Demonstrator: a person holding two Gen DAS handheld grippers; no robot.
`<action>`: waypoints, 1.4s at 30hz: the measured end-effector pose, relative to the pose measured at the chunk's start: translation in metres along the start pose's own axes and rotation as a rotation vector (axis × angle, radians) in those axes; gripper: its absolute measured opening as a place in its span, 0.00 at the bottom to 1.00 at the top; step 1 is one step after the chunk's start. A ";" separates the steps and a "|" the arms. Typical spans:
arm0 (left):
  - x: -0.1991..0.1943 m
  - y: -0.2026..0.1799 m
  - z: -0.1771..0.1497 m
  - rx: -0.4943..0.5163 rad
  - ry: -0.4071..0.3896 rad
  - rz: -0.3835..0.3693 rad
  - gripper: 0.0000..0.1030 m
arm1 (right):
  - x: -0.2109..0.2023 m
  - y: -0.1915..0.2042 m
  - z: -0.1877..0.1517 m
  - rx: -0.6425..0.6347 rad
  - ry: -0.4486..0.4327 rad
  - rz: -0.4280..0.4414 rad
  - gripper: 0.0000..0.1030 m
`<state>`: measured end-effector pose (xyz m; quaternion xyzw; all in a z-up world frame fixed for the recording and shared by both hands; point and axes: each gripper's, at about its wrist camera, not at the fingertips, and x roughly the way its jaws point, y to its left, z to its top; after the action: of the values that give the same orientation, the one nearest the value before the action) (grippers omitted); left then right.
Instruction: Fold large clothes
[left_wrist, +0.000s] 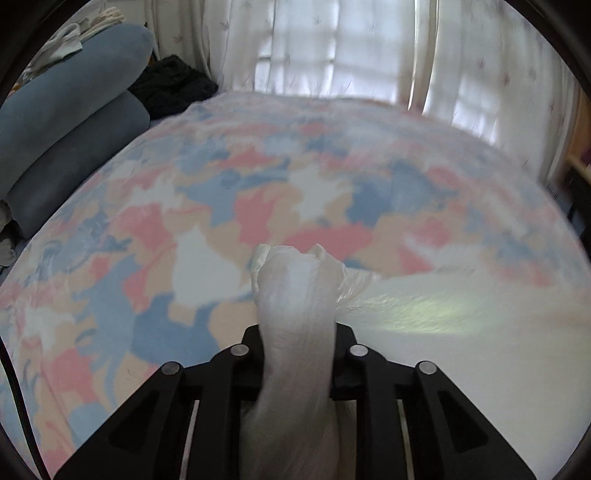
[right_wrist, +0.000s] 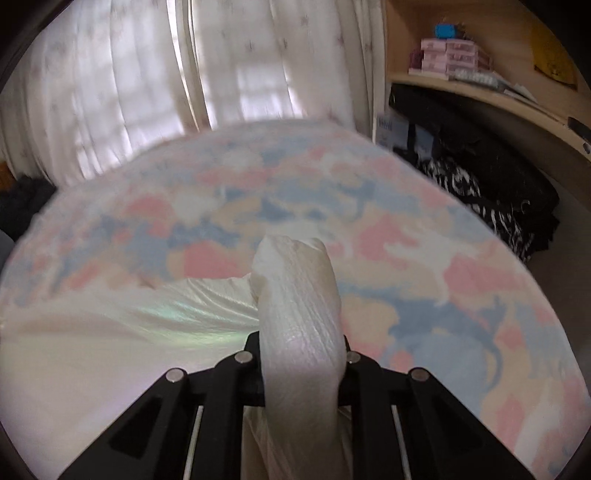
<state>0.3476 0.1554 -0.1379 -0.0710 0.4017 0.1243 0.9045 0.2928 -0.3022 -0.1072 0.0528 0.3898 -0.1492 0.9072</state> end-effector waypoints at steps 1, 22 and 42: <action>0.004 -0.001 -0.005 0.002 0.000 0.007 0.21 | 0.011 -0.001 -0.007 -0.003 0.022 -0.014 0.17; -0.020 0.013 0.011 -0.029 0.064 -0.066 0.41 | -0.005 -0.011 0.000 0.030 0.094 0.014 0.36; -0.111 -0.037 0.031 0.013 -0.302 0.129 0.58 | -0.083 0.152 -0.005 -0.215 -0.079 0.231 0.53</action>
<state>0.3083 0.1081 -0.0330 -0.0197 0.2654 0.1891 0.9452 0.2826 -0.1377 -0.0537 -0.0060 0.3587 -0.0033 0.9334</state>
